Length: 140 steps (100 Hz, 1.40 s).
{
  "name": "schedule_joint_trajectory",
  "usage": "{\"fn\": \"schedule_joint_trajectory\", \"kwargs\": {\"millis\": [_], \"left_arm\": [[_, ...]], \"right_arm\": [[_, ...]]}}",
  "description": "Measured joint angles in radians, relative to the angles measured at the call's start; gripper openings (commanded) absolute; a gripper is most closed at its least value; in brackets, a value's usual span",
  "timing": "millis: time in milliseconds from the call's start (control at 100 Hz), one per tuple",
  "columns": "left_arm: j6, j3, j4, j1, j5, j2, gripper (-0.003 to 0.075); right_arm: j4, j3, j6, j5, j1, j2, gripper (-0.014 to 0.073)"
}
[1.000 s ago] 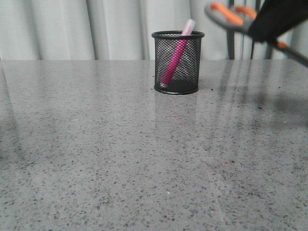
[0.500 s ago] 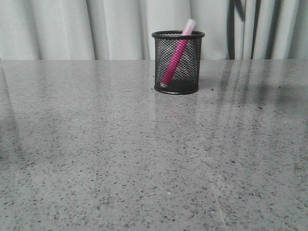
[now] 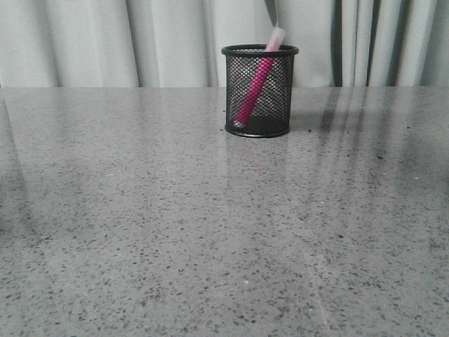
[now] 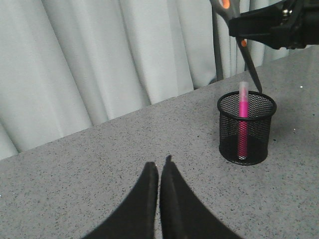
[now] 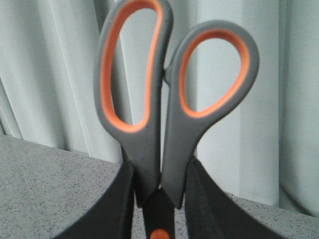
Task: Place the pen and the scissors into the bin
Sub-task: 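Lift the scissors with the right gripper and carry toward the cup, then lower the scissors blades-first into the mesh cup with the right gripper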
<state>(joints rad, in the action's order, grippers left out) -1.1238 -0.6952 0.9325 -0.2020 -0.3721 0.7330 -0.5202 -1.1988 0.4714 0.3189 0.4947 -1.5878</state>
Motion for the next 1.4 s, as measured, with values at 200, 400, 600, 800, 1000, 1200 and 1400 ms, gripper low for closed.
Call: {"fn": "schedule_joint_trajectory", "kwargs": {"millis": [200,400,600,800,1000,1200,1400], "left_arm": [[0.0,0.0,0.0,0.0,0.0,0.0,-0.0019],[0.0,0.0,0.0,0.0,0.0,0.0,-0.0019],[0.0,0.0,0.0,0.0,0.0,0.0,-0.0019],[0.0,0.0,0.0,0.0,0.0,0.0,-0.0019],[0.0,0.0,0.0,0.0,0.0,0.0,-0.0019],[0.0,0.0,0.0,0.0,0.0,0.0,-0.0019],[0.0,0.0,0.0,0.0,0.0,0.0,-0.0019]], "right_arm": [[0.0,-0.005,0.0,0.005,0.0,-0.07,-0.0076],[0.0,0.034,0.0,0.036,0.006,-0.106,-0.0076],[0.0,0.111,0.0,0.107,0.009,-0.109,-0.0076],[0.0,0.154,-0.002,0.125,0.01,-0.111,-0.0076],[0.0,0.164,-0.004,0.134,0.023,-0.111,-0.0076],[0.0,0.164,-0.004,0.134,0.023,-0.111,-0.0075],[0.0,0.164,-0.004,0.13,0.023,-0.111,0.0069]]}}
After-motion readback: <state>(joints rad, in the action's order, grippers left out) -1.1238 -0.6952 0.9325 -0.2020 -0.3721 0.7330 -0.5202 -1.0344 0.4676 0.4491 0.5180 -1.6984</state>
